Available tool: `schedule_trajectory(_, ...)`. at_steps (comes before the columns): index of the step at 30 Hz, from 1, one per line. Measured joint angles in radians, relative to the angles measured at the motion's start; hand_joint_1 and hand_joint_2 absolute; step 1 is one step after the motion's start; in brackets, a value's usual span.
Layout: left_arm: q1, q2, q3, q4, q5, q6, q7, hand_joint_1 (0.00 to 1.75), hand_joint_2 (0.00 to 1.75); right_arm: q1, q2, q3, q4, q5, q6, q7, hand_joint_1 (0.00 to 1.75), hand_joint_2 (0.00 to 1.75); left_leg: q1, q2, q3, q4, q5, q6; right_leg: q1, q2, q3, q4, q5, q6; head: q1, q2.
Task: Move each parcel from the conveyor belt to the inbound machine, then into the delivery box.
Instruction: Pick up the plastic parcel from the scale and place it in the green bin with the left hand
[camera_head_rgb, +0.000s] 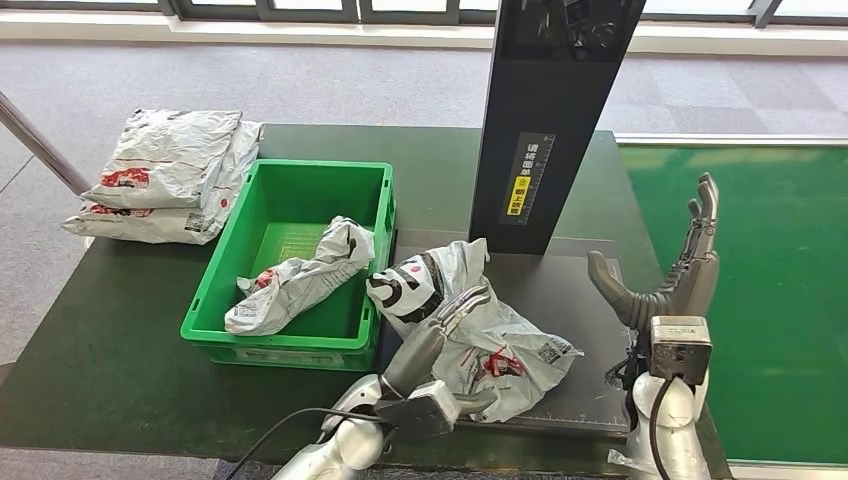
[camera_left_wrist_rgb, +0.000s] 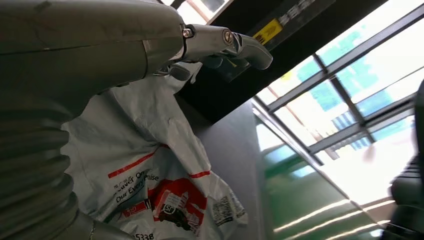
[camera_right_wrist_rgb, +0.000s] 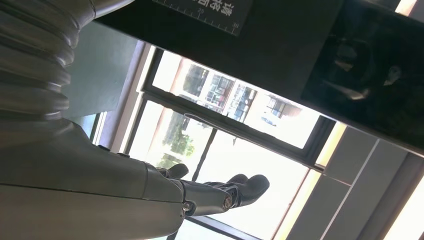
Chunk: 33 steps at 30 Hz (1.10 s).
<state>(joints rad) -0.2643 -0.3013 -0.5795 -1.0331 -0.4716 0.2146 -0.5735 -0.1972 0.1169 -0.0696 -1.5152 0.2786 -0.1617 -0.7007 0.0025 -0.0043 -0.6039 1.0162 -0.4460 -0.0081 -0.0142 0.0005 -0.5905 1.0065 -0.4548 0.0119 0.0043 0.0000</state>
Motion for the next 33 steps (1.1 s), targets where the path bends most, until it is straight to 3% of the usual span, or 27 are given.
schedule_trajectory(4, -0.110, -0.020, -0.152, 0.182, 0.008, 0.159, 0.179, 0.00, 1.75, 0.010, 0.006, -0.011, -0.004, 0.013, -0.004, 0.000, 0.00, 1.75, 0.000, 0.000, 0.000, 0.000, 0.000, 0.000, 0.000, 0.000, 0.000, 0.000, 0.000, 0.000, 0.000, 0.000)
schedule_trajectory(8, -0.169, -0.039, -0.249, 0.293, -0.007, 0.212, 0.256, 0.00, 1.75, 0.024, 0.011, -0.029, -0.011, 0.020, -0.003, 0.000, 0.00, 1.75, 0.000, 0.000, 0.000, 0.000, 0.000, 0.000, 0.000, 0.000, 0.000, 0.000, 0.000, 0.000, 0.000, 0.000)
schedule_trajectory(9, -0.179, -0.044, -0.265, 0.314, -0.012, 0.218, 0.271, 0.09, 1.75, 0.026, 0.012, -0.033, -0.013, 0.023, -0.002, 0.000, 0.00, 1.75, 0.000, 0.000, 0.000, 0.000, 0.000, 0.000, 0.000, 0.000, 0.000, 0.000, 0.000, 0.000, 0.000, 0.000)
schedule_trajectory(12, -0.203, -0.055, -0.302, 0.361, -0.023, 0.240, 0.317, 1.40, 1.75, 0.036, 0.016, -0.041, -0.024, 0.036, 0.000, 0.000, 0.00, 1.75, 0.000, 0.000, -0.001, 0.000, 0.000, 0.000, 0.000, 0.000, 0.000, 0.000, 0.000, 0.000, 0.000, 0.000)
schedule_trajectory(13, -0.210, -0.058, -0.310, 0.374, -0.025, 0.247, 0.327, 1.75, 1.75, 0.039, 0.018, -0.045, -0.028, 0.041, 0.000, 0.000, 0.00, 1.75, 0.000, 0.000, -0.001, 0.000, 0.000, 0.000, 0.000, 0.000, 0.000, 0.000, 0.000, 0.000, 0.000, 0.000)
schedule_trajectory(27, -0.245, -0.066, -0.326, 0.445, -0.073, 0.325, 0.366, 1.75, 1.75, 0.070, 0.052, -0.105, -0.066, 0.091, 0.013, 0.000, 0.00, 1.75, 0.000, 0.000, 0.000, 0.000, 0.000, 0.000, 0.000, 0.000, 0.001, 0.000, 0.000, 0.000, 0.000, 0.000)
schedule_trajectory(33, -0.242, -0.066, -0.317, 0.437, -0.155, 0.411, 0.364, 1.75, 1.75, 0.088, 0.064, -0.120, -0.081, 0.116, 0.010, 0.000, 0.00, 1.75, 0.000, 0.000, -0.001, 0.000, 0.000, 0.000, 0.000, 0.000, 0.000, 0.000, 0.000, 0.000, 0.000, 0.000)
